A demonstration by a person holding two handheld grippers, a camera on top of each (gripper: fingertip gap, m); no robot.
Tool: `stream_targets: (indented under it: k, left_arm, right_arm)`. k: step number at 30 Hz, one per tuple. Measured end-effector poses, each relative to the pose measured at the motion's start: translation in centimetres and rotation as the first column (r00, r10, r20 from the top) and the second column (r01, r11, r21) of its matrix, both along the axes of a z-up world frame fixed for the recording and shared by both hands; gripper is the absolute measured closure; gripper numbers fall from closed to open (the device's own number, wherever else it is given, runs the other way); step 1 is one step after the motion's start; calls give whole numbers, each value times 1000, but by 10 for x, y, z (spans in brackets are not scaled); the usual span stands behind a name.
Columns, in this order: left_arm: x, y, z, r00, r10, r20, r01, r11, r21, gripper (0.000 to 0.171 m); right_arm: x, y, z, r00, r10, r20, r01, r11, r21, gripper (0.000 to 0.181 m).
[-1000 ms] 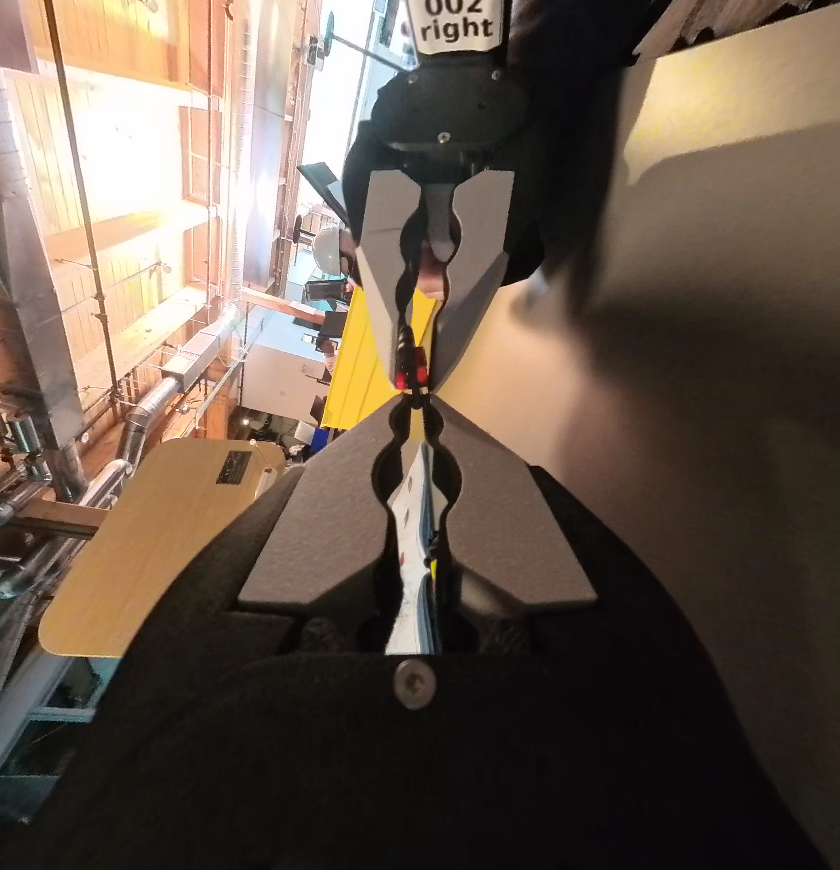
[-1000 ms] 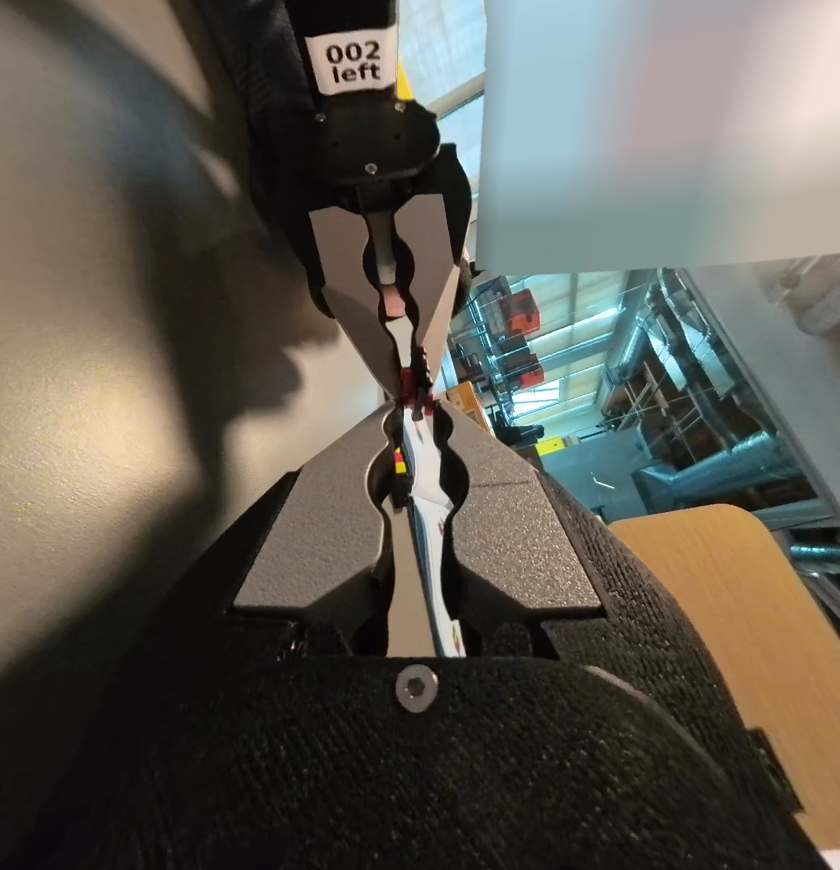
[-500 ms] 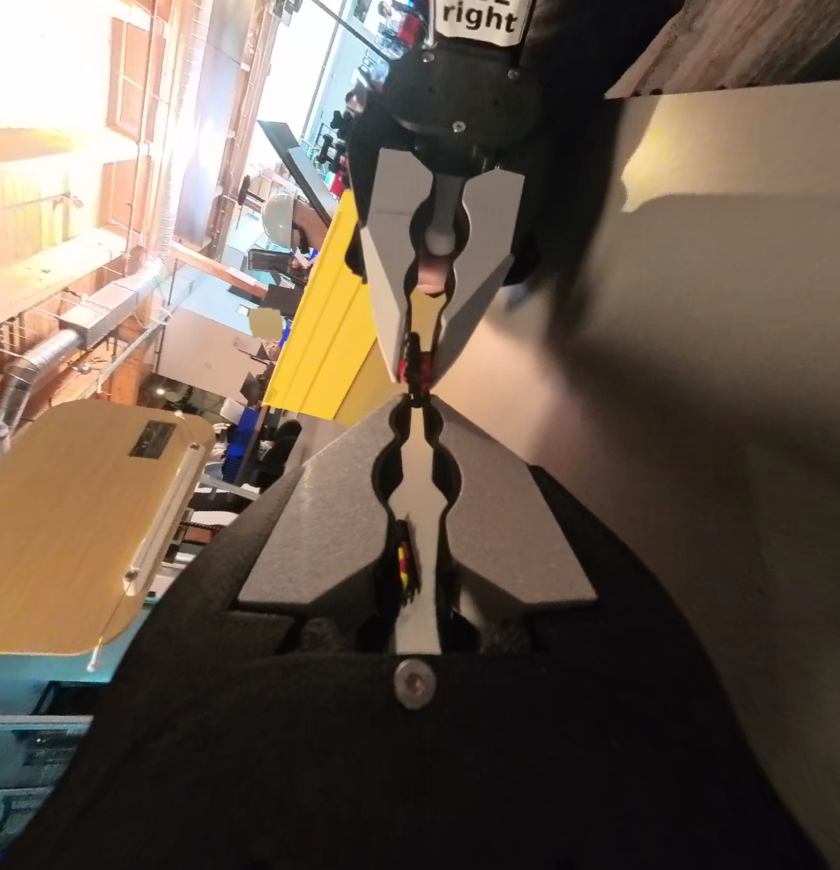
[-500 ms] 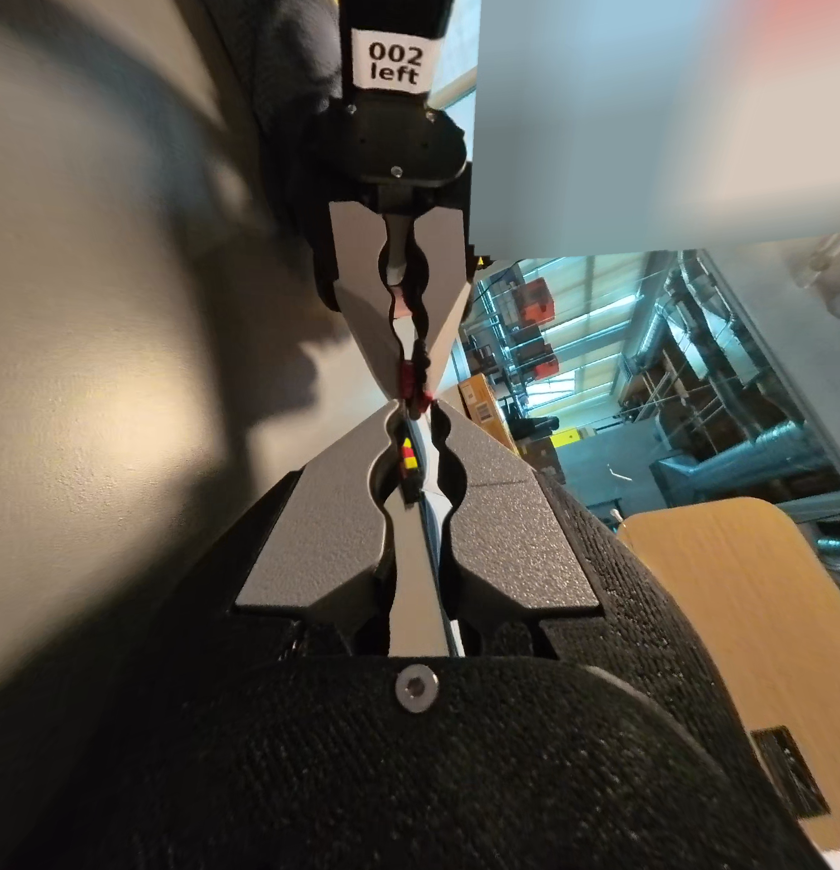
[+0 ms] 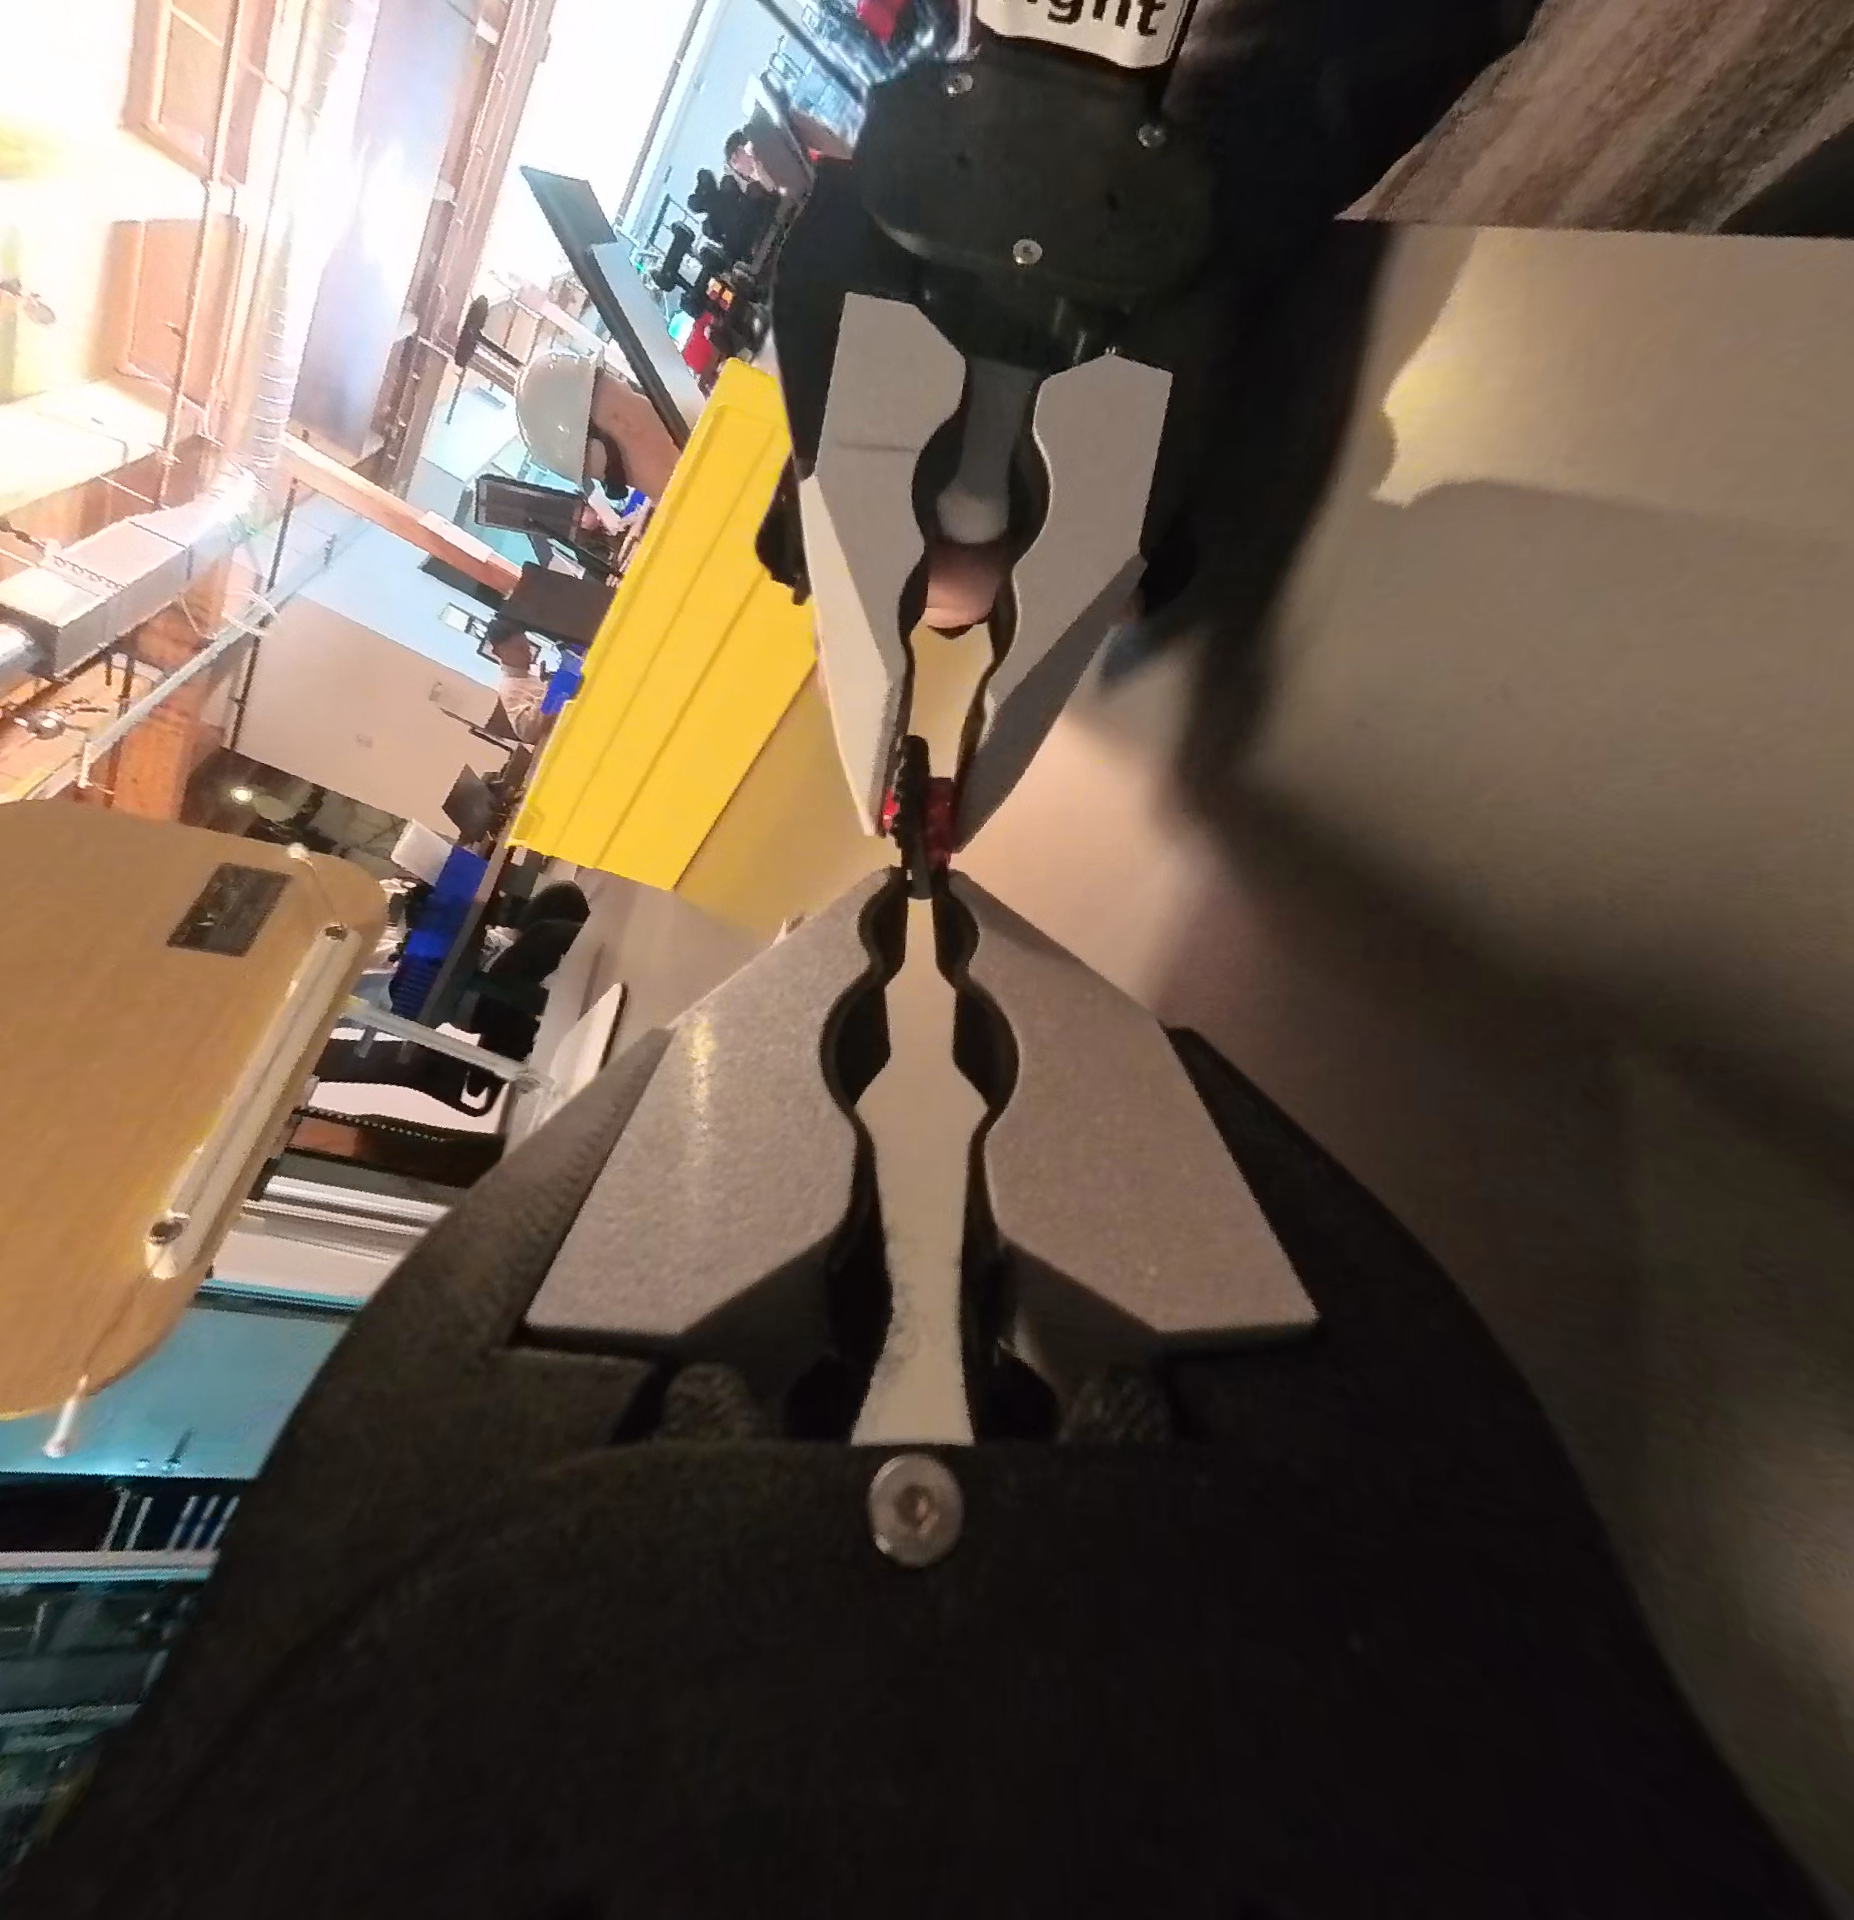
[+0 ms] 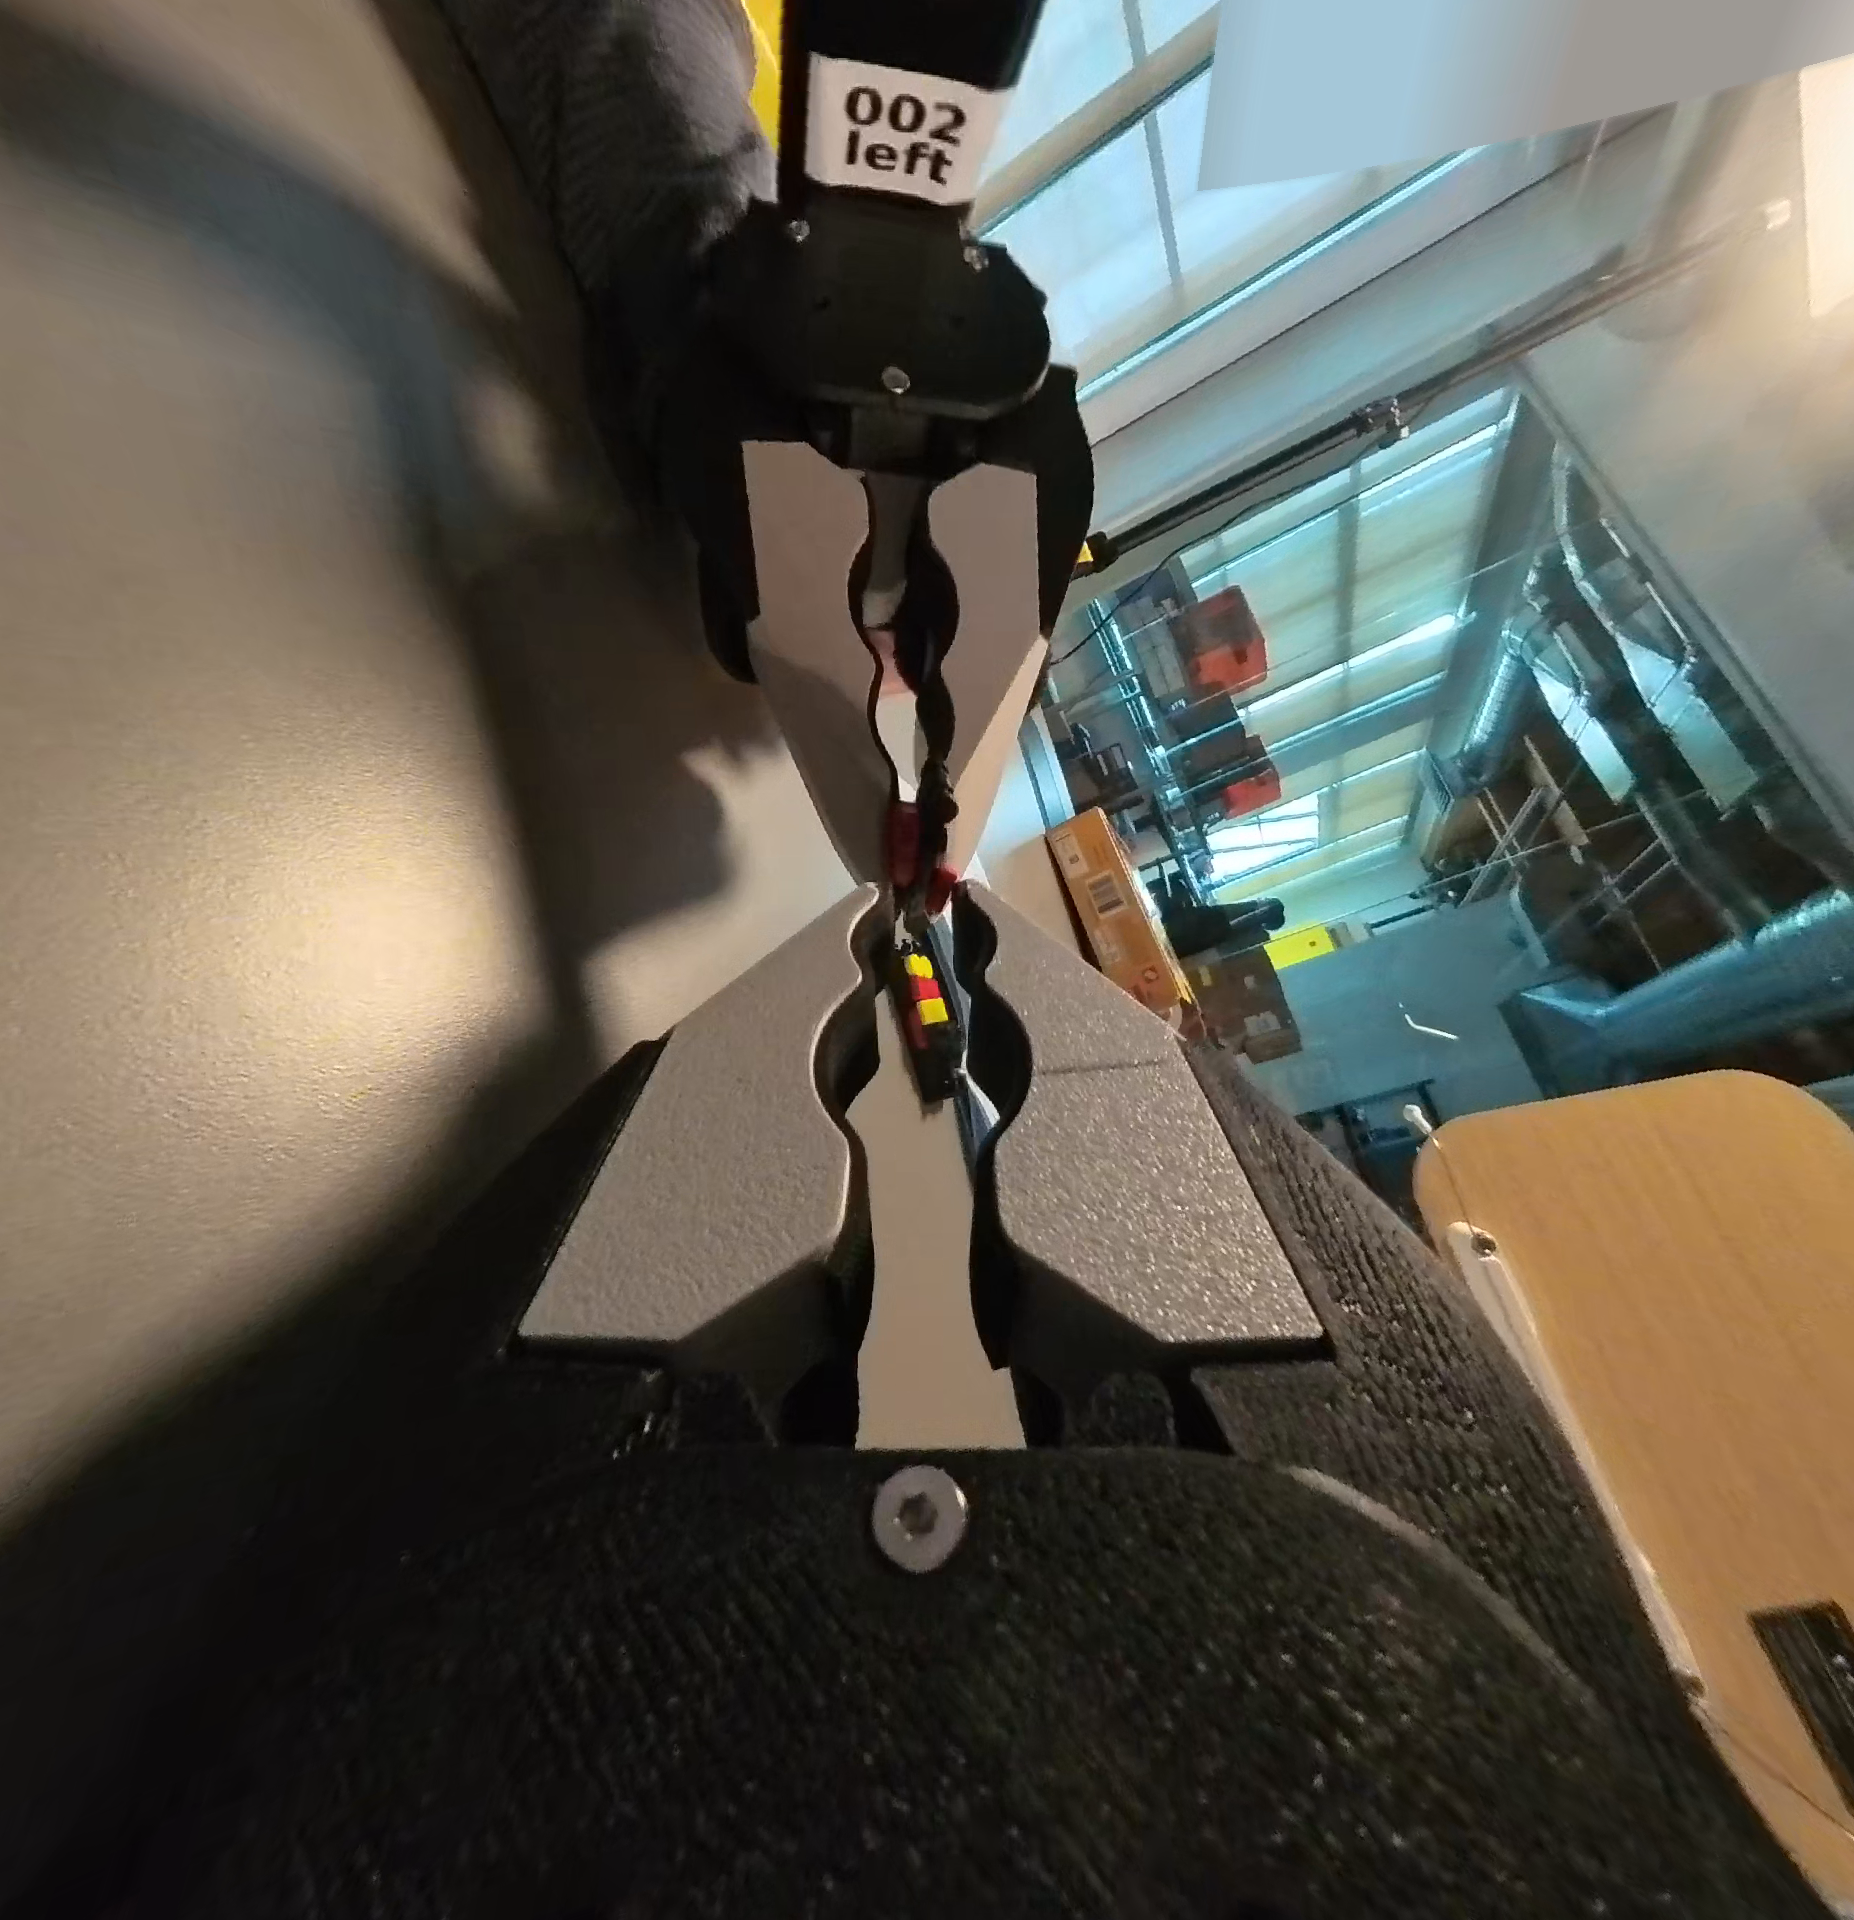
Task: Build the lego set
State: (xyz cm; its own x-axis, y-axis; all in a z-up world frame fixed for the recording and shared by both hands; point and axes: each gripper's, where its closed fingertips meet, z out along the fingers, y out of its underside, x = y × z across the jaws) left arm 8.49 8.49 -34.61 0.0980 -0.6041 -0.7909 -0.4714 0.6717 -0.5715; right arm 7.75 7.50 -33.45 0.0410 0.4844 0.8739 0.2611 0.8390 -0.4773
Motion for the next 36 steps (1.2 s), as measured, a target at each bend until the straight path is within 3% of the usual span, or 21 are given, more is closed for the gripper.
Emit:
stream_targets:
  k: [11, 21, 32, 33, 36]
  left_arm:
    - [0, -1, -3, 1000, -6, -11, 6, 1000, -13, 168]
    - [1, -4, -5, 1000, -18, -22, 18, 1000, -24, 168]
    - [2, -4, -3, 1000, -11, 0, 11, 998, -59, 168]
    - [2, -2, -1, 1000, 6, 19, -4, 997, -83, 166]
    - [2, -4, 8, 998, -1, 59, 5, 998, -57, 138]
  right_arm:
    - [-1, -4, -5, 999, 49, 18, -47, 994, -100, 167]
    - [-1, -4, -6, 998, 59, 25, -55, 989, -136, 172]
    - [0, -2, -4, 998, 56, 34, -44, 958, -282, 174]
    - [0, 1, -2, 999, 43, 27, -34, 960, -276, 174]
    - [2, 8, -2, 1000, 5, 25, 1, 967, -253, 173]
